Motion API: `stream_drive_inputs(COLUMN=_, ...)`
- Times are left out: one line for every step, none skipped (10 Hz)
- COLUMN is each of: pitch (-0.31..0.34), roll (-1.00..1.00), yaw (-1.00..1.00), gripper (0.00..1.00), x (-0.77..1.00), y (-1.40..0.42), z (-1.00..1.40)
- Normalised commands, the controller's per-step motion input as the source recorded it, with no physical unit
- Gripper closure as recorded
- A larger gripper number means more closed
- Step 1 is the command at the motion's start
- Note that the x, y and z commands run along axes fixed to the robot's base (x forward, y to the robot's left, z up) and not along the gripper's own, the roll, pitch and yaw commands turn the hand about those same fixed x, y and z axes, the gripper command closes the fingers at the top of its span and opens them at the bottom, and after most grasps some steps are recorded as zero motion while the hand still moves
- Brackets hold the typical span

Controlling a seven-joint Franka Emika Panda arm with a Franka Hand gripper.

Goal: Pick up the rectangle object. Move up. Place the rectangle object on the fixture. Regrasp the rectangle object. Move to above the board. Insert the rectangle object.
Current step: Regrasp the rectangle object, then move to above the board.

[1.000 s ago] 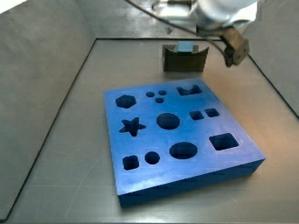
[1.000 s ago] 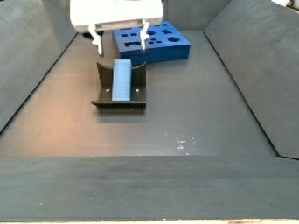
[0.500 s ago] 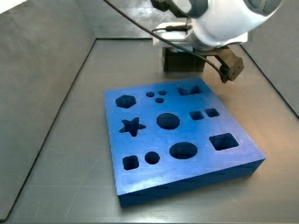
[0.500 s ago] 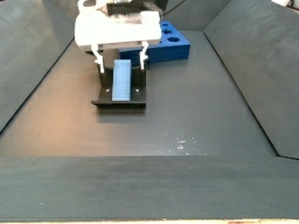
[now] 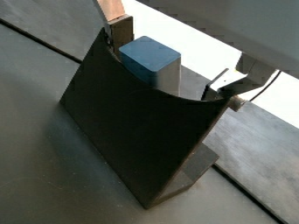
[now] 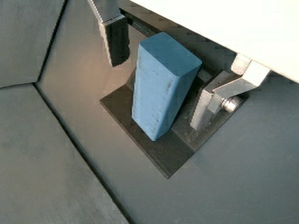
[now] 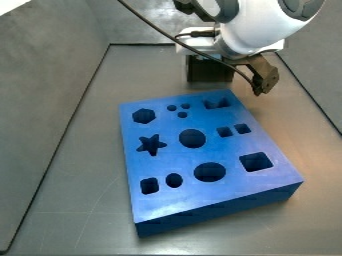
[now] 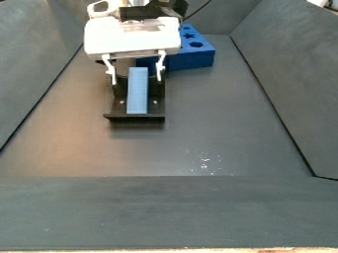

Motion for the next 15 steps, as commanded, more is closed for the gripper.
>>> stream_drive_inputs(pitch=0.000, roll=0.00, yaw=0.00, gripper=1.00, x=0.00, y=0.00, z=-0.83)
stream_drive_inputs(pitch=-0.337, roll=-0.52, yaw=-0.20, gripper=1.00, x=0.05, y=0.06, z=1.00)
stream_drive_inputs(pitch=-0.334, roll=-0.52, yaw=-0.21, gripper=1.00, x=0.05, y=0.06, z=1.00)
stream_drive_inputs(pitch=-0.273, roll=-0.46, yaw=-0.23, gripper=1.00, x=0.04, y=0.06, z=1.00)
stream_drive_inputs(pitch=-0.222, roll=-0.42, yaw=-0.25, gripper=1.00, x=0.03, y=0.06, z=1.00)
stream_drive_inputs(pitch=-0.130, roll=-0.34, yaw=-0.24, gripper=1.00, x=0.02, y=0.06, z=1.00)
stream_drive_inputs(pitch=-0.051, roll=-0.29, yaw=-0.23, gripper=1.00, x=0.02, y=0.06, z=1.00)
stream_drive_inputs(pitch=0.040, roll=-0.23, yaw=-0.20, gripper=1.00, x=0.02, y=0.06, z=1.00)
stream_drive_inputs(pitch=0.074, roll=-0.22, yaw=-0.18, gripper=1.00, x=0.01, y=0.06, z=1.00)
stream_drive_inputs(pitch=0.127, roll=-0.19, yaw=-0.13, gripper=1.00, x=0.01, y=0.06, z=1.00)
stream_drive_inputs(pitch=0.160, roll=-0.16, yaw=-0.09, gripper=1.00, x=0.01, y=0.05, z=1.00)
stream_drive_inputs(pitch=0.199, roll=-0.13, yaw=-0.04, gripper=1.00, x=0.00, y=0.05, z=1.00)
stream_drive_inputs(pitch=0.214, roll=-0.11, yaw=-0.01, gripper=1.00, x=0.00, y=0.05, z=1.00)
stream_drive_inputs(pitch=0.218, roll=-0.09, yaw=0.02, gripper=1.00, x=0.00, y=0.05, z=1.00)
stream_drive_inputs(pitch=0.210, roll=-0.08, yaw=0.05, gripper=1.00, x=0.00, y=0.04, z=1.00)
